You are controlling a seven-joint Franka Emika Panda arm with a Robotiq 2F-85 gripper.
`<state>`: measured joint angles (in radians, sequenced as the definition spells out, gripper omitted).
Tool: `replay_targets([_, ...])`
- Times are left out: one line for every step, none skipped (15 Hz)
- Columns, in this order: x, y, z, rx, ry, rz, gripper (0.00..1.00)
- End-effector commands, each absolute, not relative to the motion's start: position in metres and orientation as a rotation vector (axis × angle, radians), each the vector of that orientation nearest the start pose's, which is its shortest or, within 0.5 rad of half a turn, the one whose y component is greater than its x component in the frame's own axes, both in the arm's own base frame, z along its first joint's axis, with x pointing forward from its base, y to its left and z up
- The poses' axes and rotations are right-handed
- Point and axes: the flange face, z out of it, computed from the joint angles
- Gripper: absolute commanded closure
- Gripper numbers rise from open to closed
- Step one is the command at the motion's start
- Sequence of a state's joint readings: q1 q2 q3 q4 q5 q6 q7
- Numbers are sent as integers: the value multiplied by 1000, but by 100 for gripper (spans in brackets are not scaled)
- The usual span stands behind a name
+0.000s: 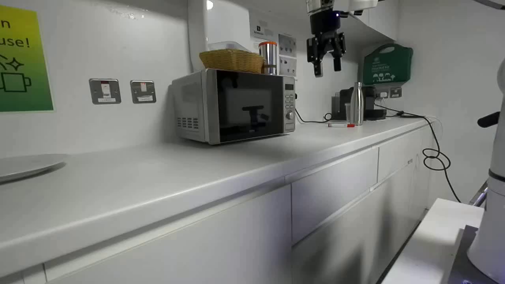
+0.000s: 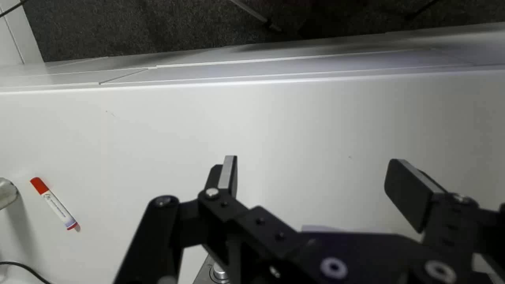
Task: Put the brown box in front of the microwave then put the flask in the colourless bowl
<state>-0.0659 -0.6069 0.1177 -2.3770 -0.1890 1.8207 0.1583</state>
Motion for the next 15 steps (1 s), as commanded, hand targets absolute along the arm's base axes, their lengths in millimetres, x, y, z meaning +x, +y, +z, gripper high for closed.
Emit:
replay_targets([375,10,544,-3382,141,-116,0])
replay_targets([375,10,544,-3382,141,-117,0])
replay_targets([375,10,544,-3382,141,-117,0])
replay_targets([375,10,544,-3382,141,-117,0])
replay_targets([375,10,544,-3382,141,-117,0])
replay_targets([375,10,544,-3382,141,-117,0])
replay_targets([375,10,544,-3382,141,-117,0])
replay_targets([379,12,547,-3368,58,-175,0])
replay_targets([382,14,551,-3363,14,-200,0])
replay_targets([391,18,560,-3370,-56,-281,0])
replay_targets([397,22,565,-3371,-94,-321,0])
replay_targets([406,28,571,-3369,-152,-377,0])
replay_targets([413,33,578,-3368,-199,-421,0])
replay_targets([423,39,583,-3366,-249,-465,0])
replay_targets([433,45,588,-3363,-298,-508,0])
